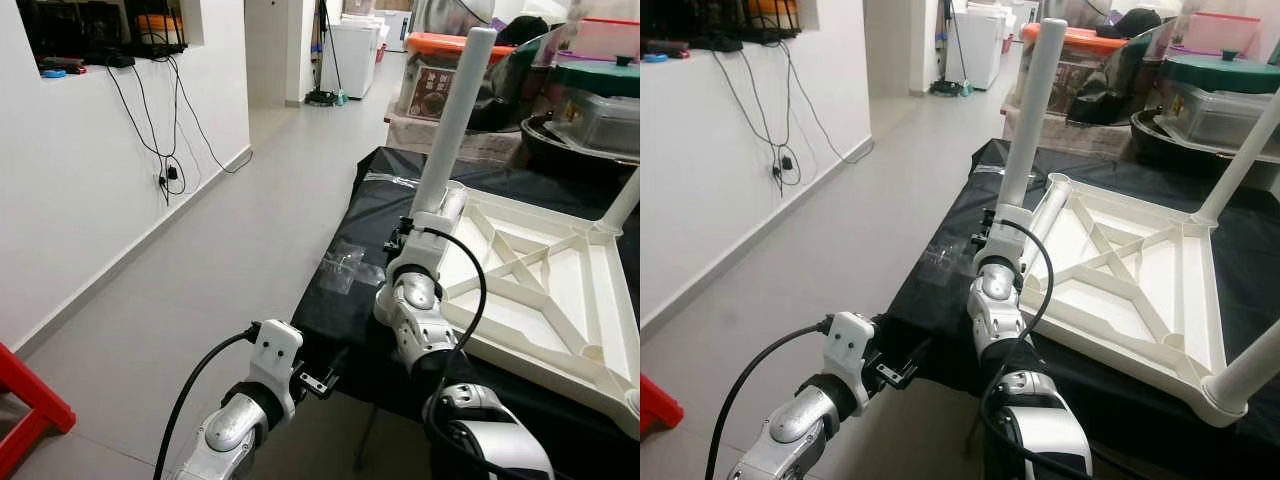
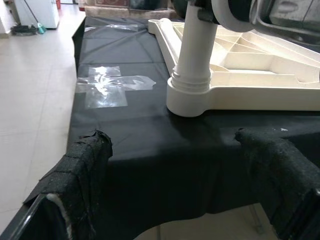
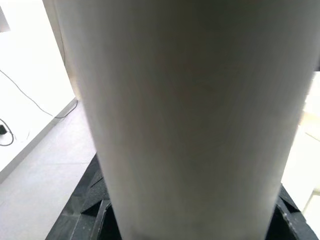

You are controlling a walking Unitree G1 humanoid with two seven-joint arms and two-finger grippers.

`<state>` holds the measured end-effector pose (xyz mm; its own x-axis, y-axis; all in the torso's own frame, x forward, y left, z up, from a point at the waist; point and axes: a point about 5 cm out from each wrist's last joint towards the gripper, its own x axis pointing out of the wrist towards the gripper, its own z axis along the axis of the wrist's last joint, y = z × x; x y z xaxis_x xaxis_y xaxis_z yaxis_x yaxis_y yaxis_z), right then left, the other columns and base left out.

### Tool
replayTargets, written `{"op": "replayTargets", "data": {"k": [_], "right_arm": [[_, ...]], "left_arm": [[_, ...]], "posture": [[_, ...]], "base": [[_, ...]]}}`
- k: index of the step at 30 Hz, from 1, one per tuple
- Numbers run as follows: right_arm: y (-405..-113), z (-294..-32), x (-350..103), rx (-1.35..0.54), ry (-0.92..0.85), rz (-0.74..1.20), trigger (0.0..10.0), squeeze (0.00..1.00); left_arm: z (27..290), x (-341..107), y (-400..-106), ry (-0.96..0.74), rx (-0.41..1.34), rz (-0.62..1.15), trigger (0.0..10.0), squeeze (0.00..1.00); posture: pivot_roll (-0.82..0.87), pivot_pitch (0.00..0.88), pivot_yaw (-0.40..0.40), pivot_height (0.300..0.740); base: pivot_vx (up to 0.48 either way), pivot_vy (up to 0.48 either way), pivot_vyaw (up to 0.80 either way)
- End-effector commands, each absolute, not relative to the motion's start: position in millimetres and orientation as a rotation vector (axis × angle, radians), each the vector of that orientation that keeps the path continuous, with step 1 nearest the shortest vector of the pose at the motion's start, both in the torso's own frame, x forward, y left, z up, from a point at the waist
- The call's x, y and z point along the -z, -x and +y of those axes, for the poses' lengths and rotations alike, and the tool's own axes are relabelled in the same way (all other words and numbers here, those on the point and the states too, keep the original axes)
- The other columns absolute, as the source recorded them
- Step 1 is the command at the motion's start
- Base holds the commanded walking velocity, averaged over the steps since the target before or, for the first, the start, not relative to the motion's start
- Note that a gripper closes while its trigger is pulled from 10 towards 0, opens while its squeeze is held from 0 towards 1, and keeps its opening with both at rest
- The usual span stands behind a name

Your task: Building children table

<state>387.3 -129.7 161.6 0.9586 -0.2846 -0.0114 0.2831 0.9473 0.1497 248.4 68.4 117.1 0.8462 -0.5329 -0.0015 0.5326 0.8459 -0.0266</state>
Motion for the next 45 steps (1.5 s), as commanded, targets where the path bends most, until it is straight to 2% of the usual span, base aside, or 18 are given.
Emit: {"op": "replayTargets", "data": {"k": [1,2,3,4,8,9,15,17,24,26,28,30,31,32,33,34,38,45], "right_arm": [[-381.5,-133.1,-141.3,0.339,-0.209,0.065,10.0,0.0],[-381.5,-133.1,-141.3,0.339,-0.209,0.065,10.0,0.0],[-382.1,-131.4,-144.6,0.334,-0.189,0.044,10.0,0.88],[-381.6,-130.2,-147.8,0.338,-0.164,0.023,10.0,1.0],[-380.6,-131.8,-149.8,0.347,-0.124,0.002,10.0,1.0],[-380.9,-133.5,-149.7,0.332,-0.114,-0.007,10.0,0.0],[-382.0,-133.9,-149.6,0.239,-0.098,-0.034,10.0,0.0],[-385.5,-131.9,-149.5,0.077,-0.117,-0.025,10.0,0.0],[-391.4,-142.7,-155.5,-0.128,-0.107,-0.013,10.0,0.0],[-391.4,-142.7,-155.5,-0.128,-0.107,-0.013,10.0,0.0],[-388.4,-132.0,-152.0,-0.449,-0.125,0.07,10.0,0.0],[-388.4,-132.0,-152.0,-0.449,-0.125,0.07,10.0,0.0],[-384.1,-125.8,-149.9,-0.598,-0.116,0.097,10.0,0.0],[-384.1,-125.8,-149.9,-0.598,-0.116,0.097,10.0,0.0],[-379.0,-119.6,-147.9,-0.744,-0.067,0.113,10.0,0.0],[-379.0,-119.6,-147.9,-0.744,-0.067,0.113,10.0,0.0],[-371.8,-106.2,-149.7,-1.002,0.0,0.131,10.0,0.0],[-371.5,-102.4,-151.8,-1.056,0.008,0.134,10.0,0.0]], "left_arm": [[68.1,-116.7,-249.4,0.019,0.564,0.007,10.0,0.0],[68.1,-116.7,-249.4,0.019,0.564,0.007,10.0,0.0],[68.4,-117.0,-249.3,0.02,0.565,0.005,10.0,0.0],[68.6,-117.7,-249.1,0.023,0.566,-0.003,10.0,0.0],[68.8,-123.1,-247.6,0.034,0.577,-0.051,10.0,0.0],[68.2,-126.2,-246.5,0.038,0.587,-0.076,10.0,0.0],[66.6,-128.5,-244.8,0.038,0.602,-0.098,10.0,0.0],[66.1,-127.4,-245.2,0.034,0.602,-0.091,10.0,0.0],[65.4,-125.0,-246.2,0.027,0.6,-0.08,10.0,0.0],[65.4,-125.0,-246.2,0.027,0.6,-0.08,10.0,0.0],[65.2,-123.3,-246.3,0.025,0.6,-0.077,10.0,0.0],[65.2,-123.3,-246.3,0.025,0.6,-0.077,10.0,0.0],[65.1,-122.5,-246.2,0.023,0.601,-0.076,10.0,0.0],[65.1,-122.5,-246.2,0.023,0.601,-0.076,10.0,0.0],[64.9,-121.8,-246.1,0.021,0.601,-0.075,10.0,0.0],[64.9,-121.8,-246.1,0.021,0.601,-0.075,10.0,0.0],[64.9,-120.4,-245.7,0.014,0.602,-0.072,10.0,0.0],[64.9,-119.3,-245.1,0.013,0.601,-0.07,10.0,0.0]], "posture": [[0.06,0.0,-0.077,0.74],[0.06,0.0,-0.077,0.74],[0.06,0.0,-0.077,0.74],[0.06,0.0,-0.077,0.74],[0.06,0.0,-0.077,0.74],[0.06,0.0,-0.077,0.74],[0.06,0.0,-0.078,0.74],[0.06,0.0,-0.08,0.74],[0.06,0.0,-0.076,0.74],[0.06,0.0,-0.076,0.74],[0.06,0.0,-0.075,0.74],[0.06,0.0,-0.075,0.74],[0.07,0.0,-0.079,0.74],[0.07,0.0,-0.079,0.74],[0.07,0.0,-0.081,0.74],[0.07,0.0,-0.081,0.74],[0.08,0.0,-0.086,0.74],[0.09,0.0,-0.088,0.74]], "base": [[0.0,0.0,0.0],[0.0,0.0,0.0],[0.0,0.0,0.0],[0.0,0.0,0.0],[0.0,0.0,0.0],[0.0,0.0,0.0],[0.0,0.0,0.0],[0.0,0.0,0.0],[0.0,0.0,0.0],[0.0,0.0,0.0],[0.0,0.0,0.0],[0.0,0.0,0.0],[0.0,0.0,0.0],[0.0,0.0,0.0],[0.0,0.0,0.0],[0.0,0.0,0.0],[0.0,0.0,0.0],[0.0,0.0,0.0]]}}
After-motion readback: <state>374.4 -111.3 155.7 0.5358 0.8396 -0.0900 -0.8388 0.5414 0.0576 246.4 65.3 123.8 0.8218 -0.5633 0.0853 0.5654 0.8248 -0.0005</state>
